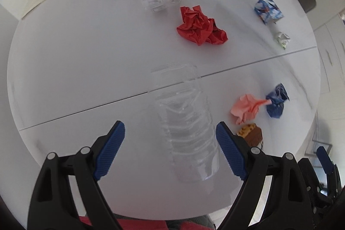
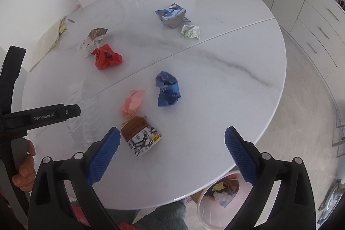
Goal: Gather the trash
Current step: 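Grasp the clear plastic bottle with the left tool while the right tool grasps the blue paper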
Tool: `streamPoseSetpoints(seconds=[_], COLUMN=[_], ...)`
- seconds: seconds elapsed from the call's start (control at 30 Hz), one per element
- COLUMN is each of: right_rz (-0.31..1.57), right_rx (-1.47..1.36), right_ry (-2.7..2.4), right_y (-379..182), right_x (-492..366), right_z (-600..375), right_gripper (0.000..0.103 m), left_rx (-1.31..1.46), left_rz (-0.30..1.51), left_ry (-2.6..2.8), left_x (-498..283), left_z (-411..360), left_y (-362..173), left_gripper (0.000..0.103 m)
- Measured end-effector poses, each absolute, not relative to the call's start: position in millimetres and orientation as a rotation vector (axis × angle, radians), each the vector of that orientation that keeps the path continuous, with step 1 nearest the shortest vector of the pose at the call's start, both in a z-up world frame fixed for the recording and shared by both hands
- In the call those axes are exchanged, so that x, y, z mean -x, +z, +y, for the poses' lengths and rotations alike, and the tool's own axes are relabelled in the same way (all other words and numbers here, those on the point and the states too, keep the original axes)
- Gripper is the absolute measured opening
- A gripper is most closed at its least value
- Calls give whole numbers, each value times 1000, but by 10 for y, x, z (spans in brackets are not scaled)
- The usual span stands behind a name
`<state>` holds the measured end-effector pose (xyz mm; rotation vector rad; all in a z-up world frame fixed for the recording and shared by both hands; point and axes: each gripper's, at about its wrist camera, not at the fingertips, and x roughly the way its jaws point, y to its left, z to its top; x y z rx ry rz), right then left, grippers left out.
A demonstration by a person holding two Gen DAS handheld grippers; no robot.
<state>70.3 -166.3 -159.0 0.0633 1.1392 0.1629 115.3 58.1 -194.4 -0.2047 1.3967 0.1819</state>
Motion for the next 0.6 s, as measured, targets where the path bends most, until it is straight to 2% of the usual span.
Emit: streamPoseSetpoints(seconds=[0.3,0.33,0.4,0.6], right_rz=[1166,1170,1176,1186], right_rx=[-36,-32,-27,-5], right_ry=[200,204,213,250], right_y=[-1733,-1751,-1783,-1907], right_x=[-1013,-1032,-1067,-1149], right_z=[-1725,-1726,-1726,-1708], right_gripper=[97,97,97,97], left_rx=[238,248,269,228], left_rz=[1468,1476,1490,1469], left_ry=[259,261,261,210], left_x=[-1341,-1340,-1332,-1295], left_z=[544,556,585,606], left_y=[-2263,-2295,-2348,-2346], left_gripper=[82,81,63,60])
